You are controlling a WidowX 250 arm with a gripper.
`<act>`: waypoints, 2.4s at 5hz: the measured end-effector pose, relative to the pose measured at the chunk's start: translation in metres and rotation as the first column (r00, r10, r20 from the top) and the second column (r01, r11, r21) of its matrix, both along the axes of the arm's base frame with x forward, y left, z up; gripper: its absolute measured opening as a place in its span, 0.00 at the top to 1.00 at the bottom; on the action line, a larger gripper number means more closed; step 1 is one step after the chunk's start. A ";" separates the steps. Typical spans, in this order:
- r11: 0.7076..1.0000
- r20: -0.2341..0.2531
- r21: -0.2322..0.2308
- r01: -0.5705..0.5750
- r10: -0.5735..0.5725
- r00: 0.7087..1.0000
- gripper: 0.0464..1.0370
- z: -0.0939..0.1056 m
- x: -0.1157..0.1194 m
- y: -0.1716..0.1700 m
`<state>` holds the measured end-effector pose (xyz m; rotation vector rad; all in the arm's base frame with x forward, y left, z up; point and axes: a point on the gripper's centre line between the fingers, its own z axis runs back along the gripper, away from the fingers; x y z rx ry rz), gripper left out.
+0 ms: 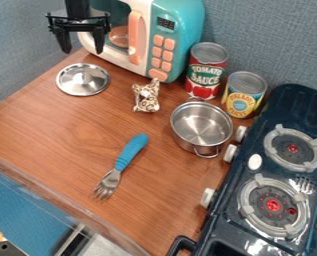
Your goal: Move the silver pot to the lower left of the table
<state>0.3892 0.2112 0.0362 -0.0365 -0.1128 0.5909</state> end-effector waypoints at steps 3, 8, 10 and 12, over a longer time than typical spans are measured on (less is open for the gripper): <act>0.999 -0.039 -0.029 -0.021 0.019 0.999 0.04 -0.014 -0.028 -0.017; 0.986 0.126 -0.021 0.165 -0.162 0.979 0.04 -0.001 -0.034 -0.201; 0.965 0.086 -0.070 0.253 -0.247 0.965 0.04 -0.043 -0.019 -0.212; 0.965 0.103 -0.011 0.261 -0.259 0.960 0.06 -0.059 -0.009 -0.214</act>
